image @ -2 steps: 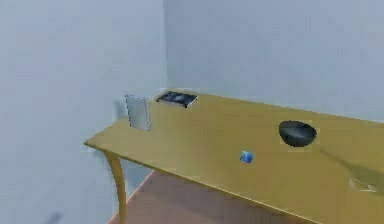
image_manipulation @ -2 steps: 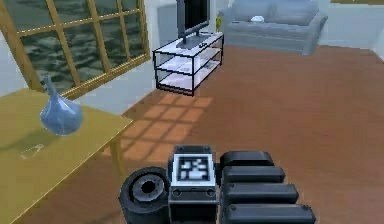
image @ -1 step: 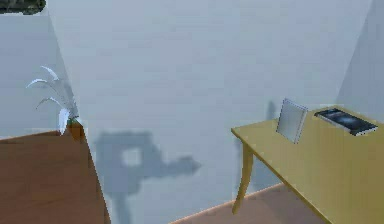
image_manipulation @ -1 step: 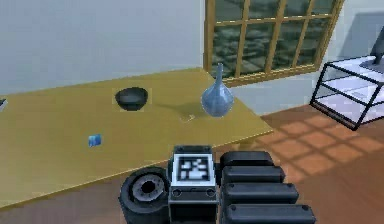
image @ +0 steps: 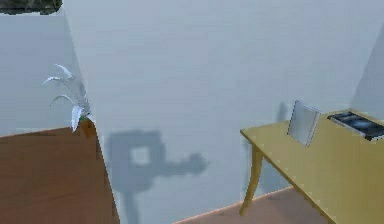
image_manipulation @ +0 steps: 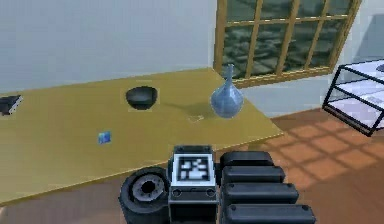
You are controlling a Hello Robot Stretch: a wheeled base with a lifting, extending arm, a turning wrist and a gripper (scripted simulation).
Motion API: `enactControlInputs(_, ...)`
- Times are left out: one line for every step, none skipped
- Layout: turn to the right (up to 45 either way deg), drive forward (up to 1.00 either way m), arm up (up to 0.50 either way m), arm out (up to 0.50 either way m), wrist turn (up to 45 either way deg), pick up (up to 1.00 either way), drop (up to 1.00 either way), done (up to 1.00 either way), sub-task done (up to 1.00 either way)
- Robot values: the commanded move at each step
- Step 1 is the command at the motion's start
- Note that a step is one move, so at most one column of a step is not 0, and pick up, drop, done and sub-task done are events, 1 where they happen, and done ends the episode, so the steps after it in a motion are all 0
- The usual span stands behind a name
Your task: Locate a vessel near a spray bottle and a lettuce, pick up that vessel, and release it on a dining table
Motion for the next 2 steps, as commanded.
enactControlInputs(45.0, 0.00, 0.00, 0.00, 0.0, 0.00, 0.00, 0.00, 0.00)
enactControlInputs(45.0, 0.00, 0.00, 0.00, 0.0, 0.00, 0.00, 0.00, 0.00)
